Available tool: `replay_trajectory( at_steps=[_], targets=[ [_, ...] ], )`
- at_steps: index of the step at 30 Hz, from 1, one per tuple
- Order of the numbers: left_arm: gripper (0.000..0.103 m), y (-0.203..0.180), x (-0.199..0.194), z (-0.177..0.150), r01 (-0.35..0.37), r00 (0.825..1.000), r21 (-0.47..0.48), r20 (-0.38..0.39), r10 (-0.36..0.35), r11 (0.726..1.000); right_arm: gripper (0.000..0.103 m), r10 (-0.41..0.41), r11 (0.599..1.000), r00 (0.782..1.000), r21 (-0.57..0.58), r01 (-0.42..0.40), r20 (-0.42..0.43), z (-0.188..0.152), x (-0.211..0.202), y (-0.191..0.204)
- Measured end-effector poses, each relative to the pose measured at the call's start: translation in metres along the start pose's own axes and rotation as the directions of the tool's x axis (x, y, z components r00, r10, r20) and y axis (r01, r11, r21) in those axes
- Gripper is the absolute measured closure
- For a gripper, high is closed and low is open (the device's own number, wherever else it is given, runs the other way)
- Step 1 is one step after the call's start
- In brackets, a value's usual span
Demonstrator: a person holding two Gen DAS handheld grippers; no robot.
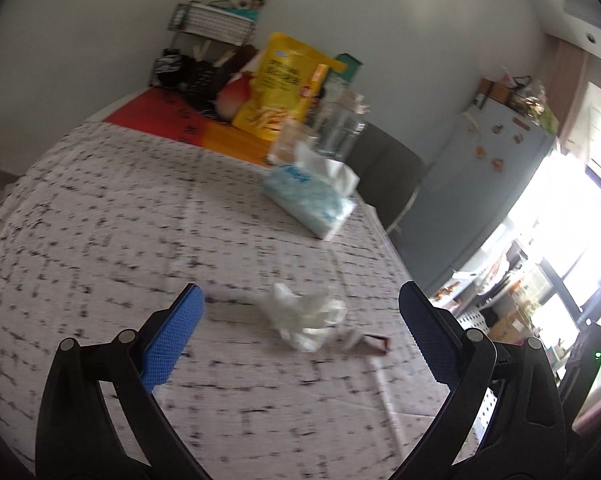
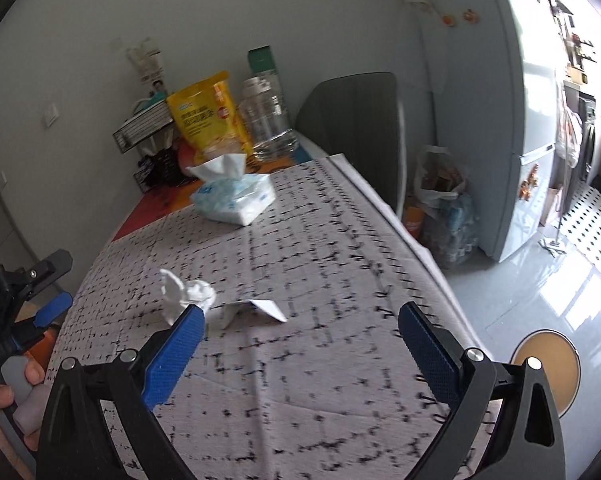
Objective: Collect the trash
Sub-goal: 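Grasp the crumpled white tissue with the left gripper while the right gripper grasps the folded white-and-red paper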
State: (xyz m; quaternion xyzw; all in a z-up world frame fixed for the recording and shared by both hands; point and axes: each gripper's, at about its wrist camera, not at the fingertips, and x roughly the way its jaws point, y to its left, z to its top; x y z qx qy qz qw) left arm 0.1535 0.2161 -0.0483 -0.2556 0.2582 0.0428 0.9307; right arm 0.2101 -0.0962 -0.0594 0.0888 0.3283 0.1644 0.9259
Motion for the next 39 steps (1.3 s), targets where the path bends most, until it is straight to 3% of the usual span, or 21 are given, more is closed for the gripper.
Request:
replay_trajectory(
  at_steps=[8, 19, 25, 27, 28, 30, 31, 32, 39],
  targets=[
    [0.007, 0.030, 0.019, 0.004, -0.047, 0.998, -0.037, -0.045, 0.045, 0.998, 0.015, 0.040, 0.999, 0.998, -0.006, -0.041, -0.057, -0.004, 0.027, 0.012],
    [0.008, -0.010, 0.082, -0.011, -0.056, 0.988, 0.021, -0.143, 0.058, 0.998, 0.019, 0.058, 0.998, 0.992, -0.006, -0.059, -0.112, -0.006, 0.052, -0.002],
    [0.009, -0.036, 0.107, -0.013, -0.093, 0.985, 0.076, -0.140, 0.103, 0.993, 0.020, 0.065, 0.997, 0.991, 0.036, -0.061, -0.119, -0.001, 0.054, -0.021],
    [0.018, -0.044, 0.115, -0.014, -0.090, 0.985, 0.097, -0.139, 0.103, 0.991, 0.020, 0.056, 0.998, 0.990, 0.025, -0.053, -0.126, 0.001, 0.055, -0.024],
    [0.030, -0.046, 0.119, -0.014, -0.083, 0.984, 0.098, -0.151, 0.097, 0.992, 0.020, 0.044, 0.999, 0.990, 0.019, -0.042, -0.133, 0.001, 0.056, -0.026],
    [0.062, -0.043, 0.128, -0.015, -0.073, 0.978, 0.068, -0.193, 0.084, 0.995, 0.020, 0.033, 0.999, 0.989, 0.017, -0.030, -0.144, 0.004, 0.057, -0.028],
    [0.086, -0.041, 0.130, -0.015, -0.071, 0.974, 0.051, -0.210, 0.080, 0.996, 0.020, 0.031, 0.999, 0.989, 0.017, -0.029, -0.145, 0.004, 0.057, -0.029],
    [0.096, -0.039, 0.130, -0.016, -0.072, 0.972, 0.041, -0.219, 0.079, 0.997, 0.020, 0.028, 1.000, 0.990, 0.013, -0.026, -0.142, 0.005, 0.056, -0.029],
    [0.099, -0.012, 0.096, -0.007, -0.102, 0.979, 0.004, -0.175, 0.101, 0.995, 0.015, 0.027, 0.997, 0.986, -0.064, -0.038, -0.166, 0.000, 0.064, -0.011]
  ],
)
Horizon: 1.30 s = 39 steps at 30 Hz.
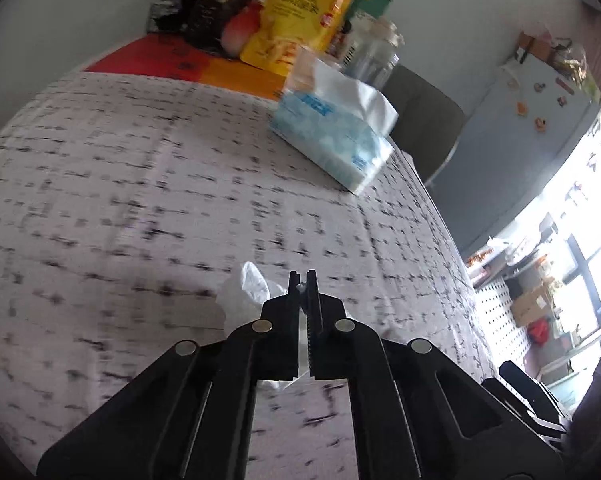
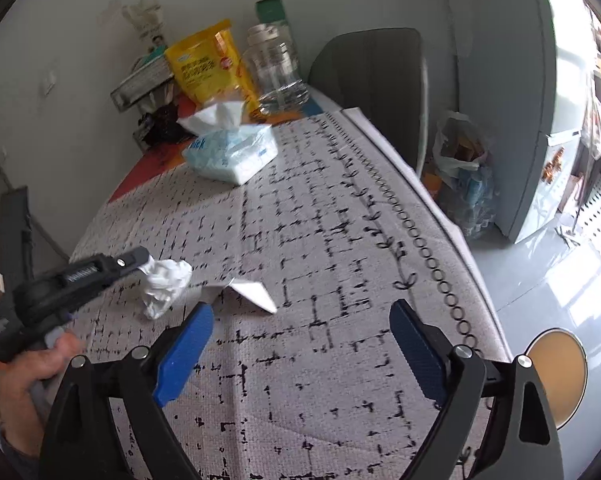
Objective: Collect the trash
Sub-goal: 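Grasp the crumpled white tissue with the left gripper while the right gripper grasps the folded white-and-red paper, then carry the tissue in the left gripper and the paper in the right gripper over the bin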
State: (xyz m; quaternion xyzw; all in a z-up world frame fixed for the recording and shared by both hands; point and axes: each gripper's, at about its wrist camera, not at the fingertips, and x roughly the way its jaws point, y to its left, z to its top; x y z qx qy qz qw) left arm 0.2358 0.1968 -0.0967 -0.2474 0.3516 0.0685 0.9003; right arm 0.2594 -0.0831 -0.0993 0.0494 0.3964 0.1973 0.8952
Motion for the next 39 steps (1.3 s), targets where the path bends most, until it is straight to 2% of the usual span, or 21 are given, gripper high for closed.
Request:
replay_trajectory(
  at_steps=[5, 7, 11, 14, 20, 21, 22, 24, 25, 32, 39],
  targets=[
    [0.099, 0.029, -0.026, 0.007, -0.001, 0.999, -0.059, 0.041, 0.004, 0.998, 0.013, 0.002, 0.998, 1.000, -0.064, -0.003, -0.015, -0.002, 0.008, 0.019],
    [0.099, 0.038, -0.035, 0.009, 0.002, 0.998, -0.076, 0.059, 0.002, 0.997, 0.017, -0.007, 0.995, 1.000, -0.099, 0.005, -0.021, -0.004, 0.013, 0.028],
    [0.099, 0.049, -0.047, 0.012, 0.013, 0.997, -0.094, 0.075, -0.006, 0.996, 0.039, -0.015, 0.992, 0.999, -0.124, 0.009, -0.048, -0.003, 0.023, 0.036],
    [0.099, 0.054, -0.054, 0.013, 0.038, 0.997, -0.112, 0.077, -0.029, 0.993, 0.050, -0.028, 0.993, 0.998, -0.118, 0.021, -0.050, 0.001, 0.033, 0.037],
    [0.099, 0.055, -0.062, 0.010, 0.029, 0.996, -0.118, 0.082, -0.019, 0.993, 0.069, -0.044, 0.987, 0.995, -0.155, 0.030, -0.087, 0.004, 0.060, 0.042],
    [0.099, 0.054, -0.064, 0.008, 0.024, 0.996, -0.117, 0.084, -0.014, 0.993, 0.074, -0.042, 0.987, 0.994, -0.159, 0.026, -0.097, 0.004, 0.064, 0.043],
    [0.099, 0.052, -0.066, 0.007, 0.019, 0.996, -0.115, 0.087, -0.009, 0.993, 0.084, -0.046, 0.986, 0.994, -0.163, 0.029, -0.100, 0.004, 0.066, 0.043],
    [0.099, 0.051, -0.069, 0.003, 0.010, 0.996, -0.120, 0.091, 0.001, 0.993, 0.092, -0.031, 0.986, 0.995, -0.167, 0.015, -0.095, 0.004, 0.064, 0.043],
    [0.099, 0.050, -0.070, 0.001, 0.009, 0.996, -0.125, 0.092, 0.002, 0.992, 0.099, -0.019, 0.986, 0.995, -0.167, 0.003, -0.096, 0.004, 0.062, 0.043],
    [0.099, 0.026, -0.074, -0.012, 0.026, 0.996, -0.102, 0.092, -0.017, 0.994, 0.100, 0.030, 0.982, 0.998, -0.182, -0.039, -0.049, -0.001, 0.025, 0.042],
    [0.099, -0.024, -0.075, -0.022, 0.070, 0.993, -0.022, 0.092, -0.067, 0.997, 0.100, 0.049, 0.989, 0.999, -0.137, -0.048, 0.007, -0.008, -0.019, 0.012]
  ],
)
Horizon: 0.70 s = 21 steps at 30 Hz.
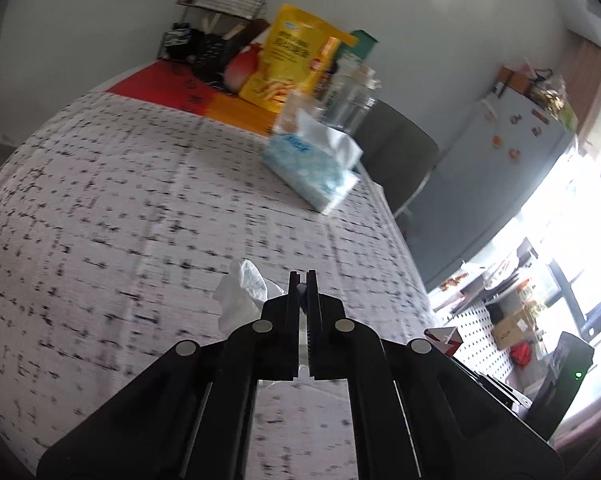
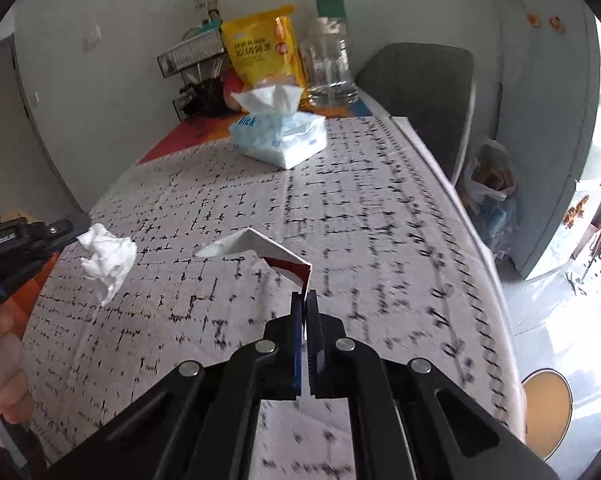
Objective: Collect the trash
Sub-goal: 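Carry the tissue in the left gripper and the paper in the right gripper over the bin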
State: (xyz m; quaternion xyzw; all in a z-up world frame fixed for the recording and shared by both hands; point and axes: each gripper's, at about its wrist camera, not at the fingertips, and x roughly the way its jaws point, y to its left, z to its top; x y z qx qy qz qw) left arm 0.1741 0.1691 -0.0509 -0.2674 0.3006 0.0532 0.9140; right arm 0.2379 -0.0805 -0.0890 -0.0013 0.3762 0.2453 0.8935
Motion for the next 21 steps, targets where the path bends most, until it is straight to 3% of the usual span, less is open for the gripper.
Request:
replay_trajectory(
  at_steps=[12, 21],
  targets=[
    [0.099, -0.092, 0.035, -0.033, 0.115, 0.991, 0.111, -0.077, -0.107, 0.987, 0.100, -0.094, 0.989, 0.994, 0.117, 0.087, 0.057, -0.022, -0.063, -0.082],
    [0.099, -0.164, 0.059, -0.046, 0.195, 0.975, 0.181, -0.141, -0.170, 0.964, 0.100, -0.206, 0.963, 0.975, 0.195, 0.188, 0.078, -0.039, -0.099, -0.142]
  ],
)
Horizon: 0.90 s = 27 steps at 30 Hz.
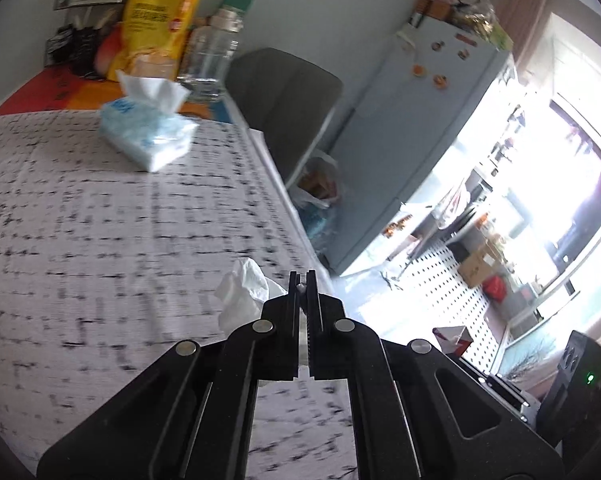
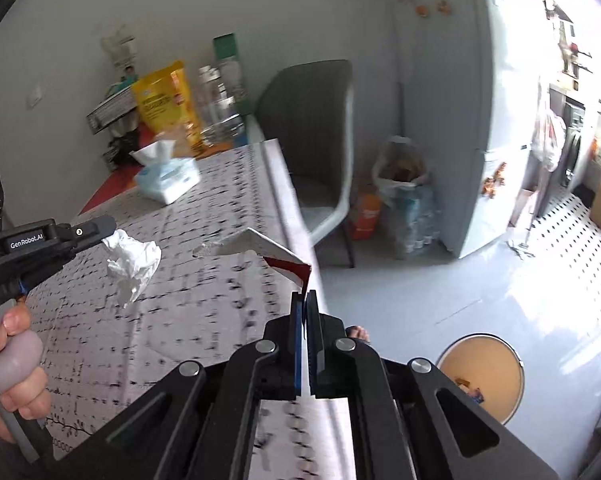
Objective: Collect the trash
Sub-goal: 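Carry the tissue in the left gripper and the paper in the right gripper over the bin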
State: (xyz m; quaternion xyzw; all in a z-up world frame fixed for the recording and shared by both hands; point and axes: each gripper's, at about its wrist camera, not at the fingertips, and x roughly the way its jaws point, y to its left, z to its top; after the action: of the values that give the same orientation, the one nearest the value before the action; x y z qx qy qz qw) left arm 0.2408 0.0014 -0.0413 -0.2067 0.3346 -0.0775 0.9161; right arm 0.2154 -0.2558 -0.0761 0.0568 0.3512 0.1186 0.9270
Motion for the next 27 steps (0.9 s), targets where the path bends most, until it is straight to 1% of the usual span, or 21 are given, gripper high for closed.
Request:
replay_trajectory(
  at_steps=[5, 13, 21, 27],
  targets=[
    [0.099, -0.043, 0.016, -0.002, 0.029, 0.999, 0.070, -0.016, -0.028, 0.997, 0.100, -0.024, 0.998, 1.000, 0.052, 0.023, 0.009, -0.002, -0.005, -0.035],
    [0.099, -0.103, 0.057, -0.014, 0.070, 0.995, 0.131, -0.075, -0.061, 0.989, 0.100, -0.068, 0.991, 0.998, 0.116, 0.066, 0.011, -0.005, -0.011, -0.095],
    [0.099, -0.159, 0.100, -0.031, 0.105, 0.987, 0.188, -0.142, -0.079, 0.976, 0.100, -0.130, 0.969, 0.991, 0.211, 0.128, -0.004, -0.014, -0.012, -0.170],
    [0.099, -0.191, 0.129, -0.046, 0.124, 0.979, 0.228, -0.188, -0.082, 0.966, 0.100, -0.169, 0.946, 0.985, 0.278, 0.170, -0.028, -0.028, -0.006, -0.220]
  ],
)
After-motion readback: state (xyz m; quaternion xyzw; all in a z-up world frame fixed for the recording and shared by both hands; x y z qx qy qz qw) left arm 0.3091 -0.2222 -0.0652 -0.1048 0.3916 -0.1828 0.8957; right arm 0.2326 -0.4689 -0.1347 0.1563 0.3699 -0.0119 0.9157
